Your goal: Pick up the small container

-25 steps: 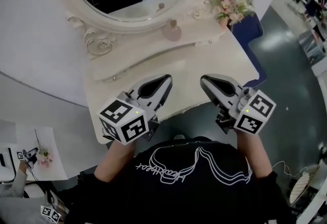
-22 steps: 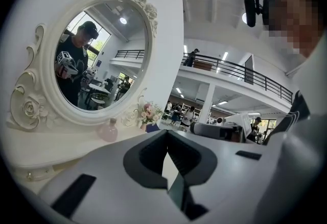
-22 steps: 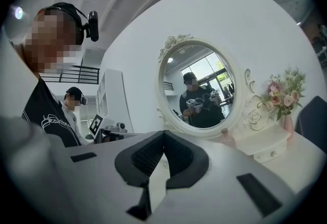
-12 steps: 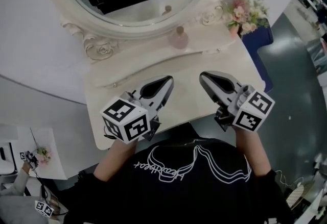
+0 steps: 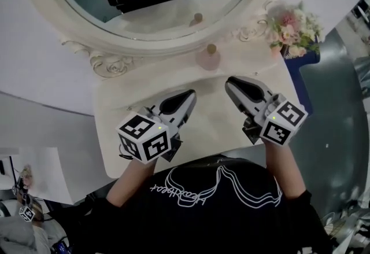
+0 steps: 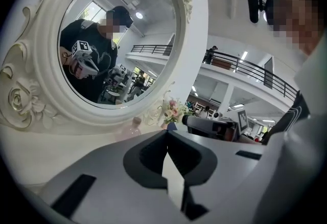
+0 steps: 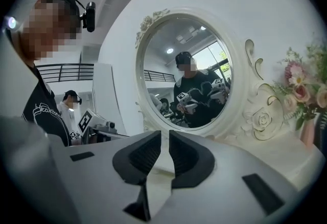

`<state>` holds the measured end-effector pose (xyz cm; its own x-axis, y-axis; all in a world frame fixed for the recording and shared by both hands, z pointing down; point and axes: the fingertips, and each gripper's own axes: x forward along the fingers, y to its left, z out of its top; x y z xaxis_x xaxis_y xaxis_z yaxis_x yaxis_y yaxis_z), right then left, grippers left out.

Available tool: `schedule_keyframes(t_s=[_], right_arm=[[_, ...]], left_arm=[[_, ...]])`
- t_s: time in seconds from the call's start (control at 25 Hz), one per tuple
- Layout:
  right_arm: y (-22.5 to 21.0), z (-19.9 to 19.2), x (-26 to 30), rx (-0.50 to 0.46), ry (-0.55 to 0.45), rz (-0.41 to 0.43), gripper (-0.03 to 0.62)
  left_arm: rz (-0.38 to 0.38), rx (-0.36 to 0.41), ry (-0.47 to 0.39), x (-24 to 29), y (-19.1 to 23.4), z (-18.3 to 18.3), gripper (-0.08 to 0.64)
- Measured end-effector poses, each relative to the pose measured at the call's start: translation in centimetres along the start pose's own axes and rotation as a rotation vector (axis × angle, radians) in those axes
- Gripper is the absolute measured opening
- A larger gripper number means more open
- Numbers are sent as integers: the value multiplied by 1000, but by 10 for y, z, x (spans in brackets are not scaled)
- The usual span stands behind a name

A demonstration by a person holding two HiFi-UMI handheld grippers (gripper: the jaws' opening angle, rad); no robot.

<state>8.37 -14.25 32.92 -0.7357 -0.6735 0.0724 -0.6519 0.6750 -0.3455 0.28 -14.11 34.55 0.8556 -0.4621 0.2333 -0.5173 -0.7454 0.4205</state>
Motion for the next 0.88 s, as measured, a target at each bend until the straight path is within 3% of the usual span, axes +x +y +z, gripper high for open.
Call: schedule_keyframes(t_s=[0.32, 0.44, 0.64, 0.88], right_arm=[[-52, -7, 45, 5, 28, 11, 163], [-71, -12, 61, -56, 45, -27, 211], [-100, -27, 82, -184, 109, -84, 232], [-126, -46, 105, -221, 152, -110, 233]], left_arm=[[49, -49, 16, 14, 40, -1, 2], [73, -60, 20, 15, 52, -4, 2], [95, -78, 26, 17, 66, -6, 2], [126, -100, 31, 15, 83, -7, 2]])
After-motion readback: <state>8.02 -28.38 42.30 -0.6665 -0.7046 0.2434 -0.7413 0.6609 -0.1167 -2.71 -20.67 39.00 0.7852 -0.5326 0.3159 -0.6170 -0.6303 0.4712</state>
